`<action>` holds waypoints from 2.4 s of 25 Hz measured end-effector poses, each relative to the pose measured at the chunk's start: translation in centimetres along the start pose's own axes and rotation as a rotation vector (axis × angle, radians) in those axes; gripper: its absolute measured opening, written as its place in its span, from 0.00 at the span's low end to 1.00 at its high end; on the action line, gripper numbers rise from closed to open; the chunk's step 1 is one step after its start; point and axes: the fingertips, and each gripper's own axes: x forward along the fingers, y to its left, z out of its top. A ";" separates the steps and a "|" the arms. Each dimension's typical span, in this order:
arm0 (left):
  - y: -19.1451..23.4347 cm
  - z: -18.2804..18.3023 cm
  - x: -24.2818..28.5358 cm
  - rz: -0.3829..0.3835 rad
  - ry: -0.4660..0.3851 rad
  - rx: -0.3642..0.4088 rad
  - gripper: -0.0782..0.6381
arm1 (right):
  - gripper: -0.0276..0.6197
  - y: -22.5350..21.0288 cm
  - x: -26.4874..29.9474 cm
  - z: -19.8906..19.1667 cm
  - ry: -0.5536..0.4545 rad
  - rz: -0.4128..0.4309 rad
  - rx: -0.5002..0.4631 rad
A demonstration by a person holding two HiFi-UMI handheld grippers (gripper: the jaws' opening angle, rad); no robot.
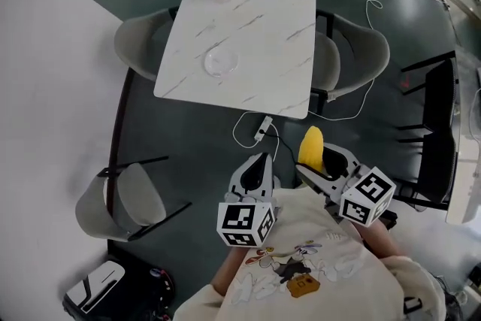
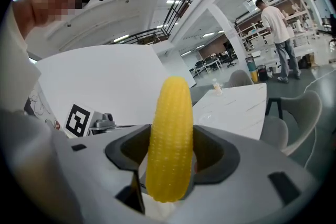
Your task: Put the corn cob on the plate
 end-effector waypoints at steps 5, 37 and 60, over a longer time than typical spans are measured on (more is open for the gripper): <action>5.8 2.3 0.3 -0.005 -0.012 -0.007 0.12 | 0.42 0.5 4.8 1.7 -0.011 -0.045 -0.011; 18.7 8.1 6.0 -0.015 0.002 -0.069 0.12 | 0.42 -2.3 19.6 8.4 0.070 -0.083 -0.069; 19.8 11.1 16.6 0.151 0.035 -0.108 0.12 | 0.42 -13.1 26.0 14.7 0.247 0.095 -0.185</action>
